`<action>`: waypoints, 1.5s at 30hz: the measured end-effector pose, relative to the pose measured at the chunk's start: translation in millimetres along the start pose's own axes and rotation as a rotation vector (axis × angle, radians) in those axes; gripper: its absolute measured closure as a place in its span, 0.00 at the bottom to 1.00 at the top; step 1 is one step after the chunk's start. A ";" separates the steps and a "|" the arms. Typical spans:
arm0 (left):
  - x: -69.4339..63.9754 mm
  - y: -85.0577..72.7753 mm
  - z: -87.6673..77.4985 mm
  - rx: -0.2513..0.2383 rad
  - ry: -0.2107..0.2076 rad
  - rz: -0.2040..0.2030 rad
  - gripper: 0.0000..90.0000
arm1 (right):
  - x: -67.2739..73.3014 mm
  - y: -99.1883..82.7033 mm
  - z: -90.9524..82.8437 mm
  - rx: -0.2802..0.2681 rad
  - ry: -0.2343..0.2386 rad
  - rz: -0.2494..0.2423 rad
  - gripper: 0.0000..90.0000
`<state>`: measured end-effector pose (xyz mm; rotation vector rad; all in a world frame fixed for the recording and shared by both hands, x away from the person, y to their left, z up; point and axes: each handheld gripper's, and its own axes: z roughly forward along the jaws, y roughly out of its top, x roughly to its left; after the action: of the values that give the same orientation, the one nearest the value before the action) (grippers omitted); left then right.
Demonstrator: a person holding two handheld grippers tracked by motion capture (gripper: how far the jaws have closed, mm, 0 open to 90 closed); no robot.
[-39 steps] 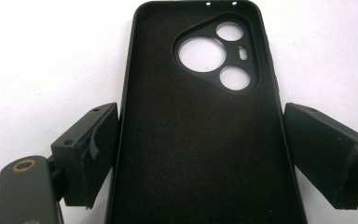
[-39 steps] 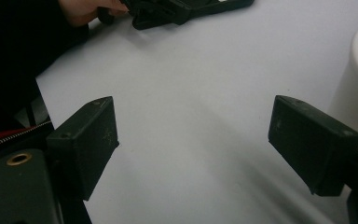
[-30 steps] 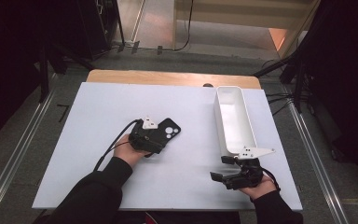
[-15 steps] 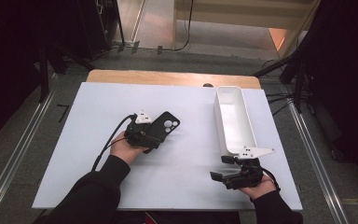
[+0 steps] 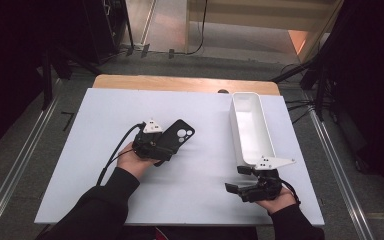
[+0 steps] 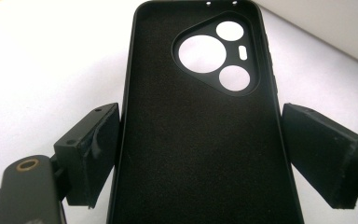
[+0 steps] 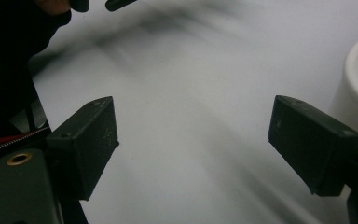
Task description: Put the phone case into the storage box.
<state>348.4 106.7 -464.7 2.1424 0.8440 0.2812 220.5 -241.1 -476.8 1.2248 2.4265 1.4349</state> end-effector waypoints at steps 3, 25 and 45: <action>-2.7 -0.1 -1.9 -0.004 -0.005 -0.007 0.16 | 1.2 0.9 -0.7 -0.005 -0.002 -0.002 0.16; -25.7 -5.3 -20.8 -0.105 0.003 -0.063 0.15 | 15.2 25.2 0.4 -0.051 -0.034 0.040 0.16; -42.9 -14.2 -26.7 -0.204 0.063 -0.122 0.15 | 22.4 57.6 14.1 -0.060 -0.044 0.070 0.16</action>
<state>297.3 101.3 -454.4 1.8937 0.9364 0.3579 245.6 -202.1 -433.7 1.3256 2.3163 1.4712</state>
